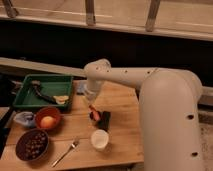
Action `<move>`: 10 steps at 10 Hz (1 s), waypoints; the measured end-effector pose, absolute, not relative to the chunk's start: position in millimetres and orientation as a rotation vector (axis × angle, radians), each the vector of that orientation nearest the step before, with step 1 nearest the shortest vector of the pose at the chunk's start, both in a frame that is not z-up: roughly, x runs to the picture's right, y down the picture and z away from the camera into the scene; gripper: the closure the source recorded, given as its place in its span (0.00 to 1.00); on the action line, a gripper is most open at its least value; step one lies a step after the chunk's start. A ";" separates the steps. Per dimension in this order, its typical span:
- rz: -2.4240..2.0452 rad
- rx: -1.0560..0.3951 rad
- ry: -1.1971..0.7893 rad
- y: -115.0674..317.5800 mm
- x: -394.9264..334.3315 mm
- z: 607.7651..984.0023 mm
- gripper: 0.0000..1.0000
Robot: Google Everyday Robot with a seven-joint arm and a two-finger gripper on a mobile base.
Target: Place pepper in metal cup
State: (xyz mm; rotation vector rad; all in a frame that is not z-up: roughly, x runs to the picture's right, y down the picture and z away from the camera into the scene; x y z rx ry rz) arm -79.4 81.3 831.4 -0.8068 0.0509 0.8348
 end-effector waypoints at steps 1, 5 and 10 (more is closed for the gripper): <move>0.838 -0.816 0.055 85.2 -77.8 832.8 0.99; 0.841 -0.839 0.066 96.0 -74.5 832.0 0.75; 0.848 -0.845 0.071 98.6 -69.9 831.2 0.29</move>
